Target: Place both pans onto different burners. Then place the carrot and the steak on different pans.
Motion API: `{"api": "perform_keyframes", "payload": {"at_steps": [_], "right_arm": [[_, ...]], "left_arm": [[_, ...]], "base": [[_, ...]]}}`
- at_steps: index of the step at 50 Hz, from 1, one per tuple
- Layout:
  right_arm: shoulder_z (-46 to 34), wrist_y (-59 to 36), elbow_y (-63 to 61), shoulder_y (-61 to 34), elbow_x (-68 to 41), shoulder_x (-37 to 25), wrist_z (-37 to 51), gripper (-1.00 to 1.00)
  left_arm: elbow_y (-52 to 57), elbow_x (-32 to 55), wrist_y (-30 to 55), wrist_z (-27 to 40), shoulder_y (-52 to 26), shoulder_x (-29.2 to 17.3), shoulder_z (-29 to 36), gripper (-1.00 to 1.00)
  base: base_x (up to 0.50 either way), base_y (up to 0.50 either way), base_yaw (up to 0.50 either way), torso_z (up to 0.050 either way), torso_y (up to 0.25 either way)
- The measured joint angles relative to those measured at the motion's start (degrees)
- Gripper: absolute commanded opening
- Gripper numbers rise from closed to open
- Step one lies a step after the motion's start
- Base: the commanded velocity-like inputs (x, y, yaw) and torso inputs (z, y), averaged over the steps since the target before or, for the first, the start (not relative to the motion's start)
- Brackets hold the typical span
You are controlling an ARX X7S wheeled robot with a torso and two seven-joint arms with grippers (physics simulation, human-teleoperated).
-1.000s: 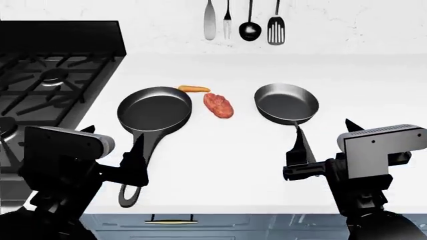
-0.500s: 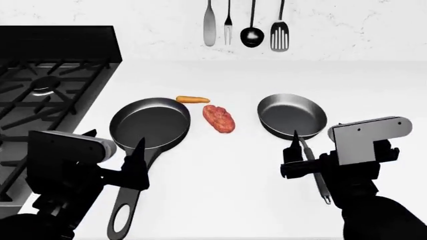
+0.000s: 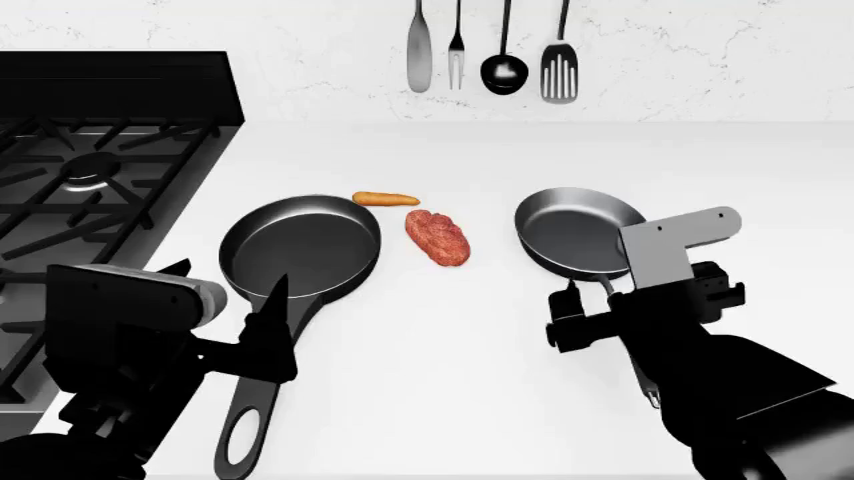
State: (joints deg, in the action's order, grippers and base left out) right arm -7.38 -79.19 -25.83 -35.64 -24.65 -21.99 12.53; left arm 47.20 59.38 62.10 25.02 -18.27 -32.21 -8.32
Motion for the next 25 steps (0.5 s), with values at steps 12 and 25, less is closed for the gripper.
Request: {"api": "perform_keyframes", "payload": {"at_steps": [12,25], "right_arm": [[-1.5,2.1,6.2,-0.5,0.0,0.4,-1.1,1.00],[-1.5,6.1,10.1,-0.9,-0.5,0.7,-2.5,-1.00]], "left_arm": [[0.0,-0.1,-0.5,0.2,0.3,-0.1,0.2,1.00],[-0.1,0.1,-0.6,0.7,0.1,-0.3,0.6,1.00]], "base": [[0.00,0.00,0.00,0.000,0.000],[0.00,0.00,0.00,0.000,0.000]]}}
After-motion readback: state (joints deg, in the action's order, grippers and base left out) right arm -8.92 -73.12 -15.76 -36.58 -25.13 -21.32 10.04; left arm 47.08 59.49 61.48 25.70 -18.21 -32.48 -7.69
